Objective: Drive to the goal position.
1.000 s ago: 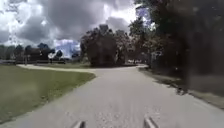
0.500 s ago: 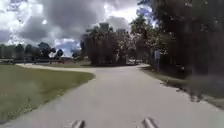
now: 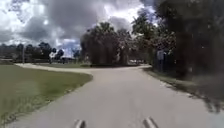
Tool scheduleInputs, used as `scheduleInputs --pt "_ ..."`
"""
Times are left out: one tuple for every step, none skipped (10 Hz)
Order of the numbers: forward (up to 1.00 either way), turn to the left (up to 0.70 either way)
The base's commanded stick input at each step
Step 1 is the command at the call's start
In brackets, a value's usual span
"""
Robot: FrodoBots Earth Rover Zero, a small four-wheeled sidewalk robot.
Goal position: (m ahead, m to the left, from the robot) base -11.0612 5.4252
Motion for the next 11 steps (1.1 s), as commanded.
scheduleInputs --pt "0.00 0.00" --pt "0.00 0.00" --pt "0.00 0.00" --pt "0.00 0.00" --pt "0.00 0.00" --pt "0.00 0.00" --pt "0.00 0.54" --pt "0.00 0.70" --pt "0.00 0.70" --pt "0.00 0.70" --pt "0.00 0.70"
